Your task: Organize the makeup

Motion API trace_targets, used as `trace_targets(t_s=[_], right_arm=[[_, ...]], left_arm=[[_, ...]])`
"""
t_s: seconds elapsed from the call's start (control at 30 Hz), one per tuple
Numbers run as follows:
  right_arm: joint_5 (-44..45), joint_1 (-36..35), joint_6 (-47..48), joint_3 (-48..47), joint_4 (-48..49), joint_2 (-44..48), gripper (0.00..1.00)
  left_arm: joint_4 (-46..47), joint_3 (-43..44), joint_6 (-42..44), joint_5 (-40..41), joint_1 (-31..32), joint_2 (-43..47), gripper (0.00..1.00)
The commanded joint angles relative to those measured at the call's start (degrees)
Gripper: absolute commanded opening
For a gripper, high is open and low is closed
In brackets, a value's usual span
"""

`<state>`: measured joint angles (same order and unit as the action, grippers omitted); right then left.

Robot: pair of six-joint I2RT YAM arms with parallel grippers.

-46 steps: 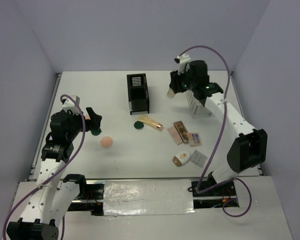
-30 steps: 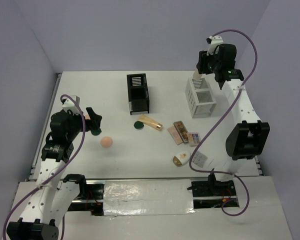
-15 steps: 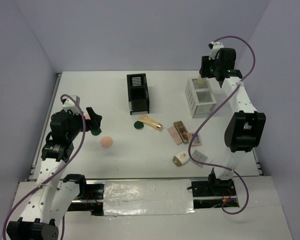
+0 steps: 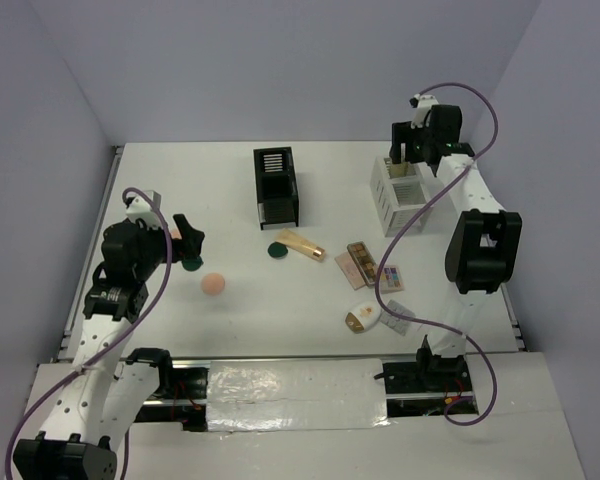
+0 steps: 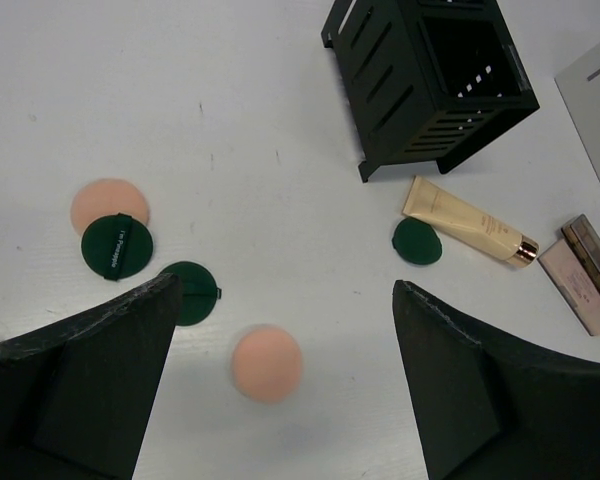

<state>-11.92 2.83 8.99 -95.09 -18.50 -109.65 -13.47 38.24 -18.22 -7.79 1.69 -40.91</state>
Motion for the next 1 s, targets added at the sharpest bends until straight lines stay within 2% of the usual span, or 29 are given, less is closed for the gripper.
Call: trace_targets(t_s=[0.0, 0.1, 0.17, 0.27, 0.3, 0.37, 0.4, 0.47, 0.5, 0.57, 0.6, 0.67, 0.7, 0.77, 0.83, 0.93, 0.97], right_arm=[[-1.2, 0.5, 0.8, -0.4, 5.3, 1.8, 0.84], [-0.9, 0.5, 0.7, -0.1, 5.2, 1.9, 0.92], [-0.8, 0.6, 0.7, -0.2, 4.9, 2.0, 0.92], [-1.5, 1.5, 0.5, 0.0, 4.0, 3.8, 0.92], [-3.1, 1.7, 0.8, 0.5, 4.3, 6.5, 0.92], [-7.5, 3.0, 4.8, 3.8, 5.7, 10.6, 0.92], [-13.6, 3.3, 6.8, 5.3, 6.5, 15.6, 0.92], [-22.0, 4.5, 13.6, 11.0, 8.5, 20.9, 0.91], [-30.4, 4.6, 16.3, 12.7, 8.4, 23.1, 0.87], [-39.0, 4.5, 25.3, 16.5, 4.1, 28.7, 0.79], [-46.0, 4.3, 28.3, 17.5, 1.9, 29.9, 0.68], [-49.6, 2.1, 35.7, 19.5, -6.1, 32.8, 0.55], [-49.9, 1.0, 37.3, 20.0, -8.5, 33.4, 0.43], [-48.8, -2.5, 38.5, 22.0, -13.4, 34.6, 0.35], [-45.1, -7.3, 38.0, 24.8, -15.3, 35.4, 0.35], [-38.2, -15.6, 28.4, 28.4, -11.9, 35.2, 0.5], [-33.1, -17.7, 26.5, 28.9, -11.3, 34.2, 0.58]], left_arm=[[1.7, 0.3, 0.3, -0.9, 0.2, -0.6, 0.99], [2.1, 0.2, 0.1, -1.6, 0.2, -1.0, 0.99], [2.5, 0.3, -0.1, -2.5, 0.2, -1.5, 0.99], [2.5, 0.6, -1.1, -4.8, 0.2, -2.3, 0.79], [2.5, 0.9, -2.3, -5.8, 0.2, -2.6, 0.59], [2.5, 1.0, -4.3, -8.6, 0.2, -3.0, 0.39], [2.2, 1.2, -5.2, -9.0, 0.5, -3.0, 0.26], [2.8, 1.0, -7.9, -11.4, 1.0, -2.8, 0.15], [3.2, 0.6, -8.8, -11.5, 2.2, -2.8, 0.09], [4.2, 0.0, -10.3, -10.7, 3.7, -2.4, 0.08], [4.5, -0.2, -10.5, -10.3, 5.1, -2.3, 0.08], [4.8, -0.2, -10.7, -9.4, 6.7, -2.1, 0.07], [4.6, -0.1, -10.5, -9.3, 7.0, -2.1, 0.07], [4.1, 0.1, -10.1, -9.3, 7.4, -1.7, 0.07], [3.2, 0.3, -9.7, -9.0, 7.5, -1.1, 0.07], [2.1, 0.3, -9.6, -7.9, 7.5, -0.1, 0.12], [1.2, 0.2, -9.6, -7.6, 7.5, 0.6, 0.14]])
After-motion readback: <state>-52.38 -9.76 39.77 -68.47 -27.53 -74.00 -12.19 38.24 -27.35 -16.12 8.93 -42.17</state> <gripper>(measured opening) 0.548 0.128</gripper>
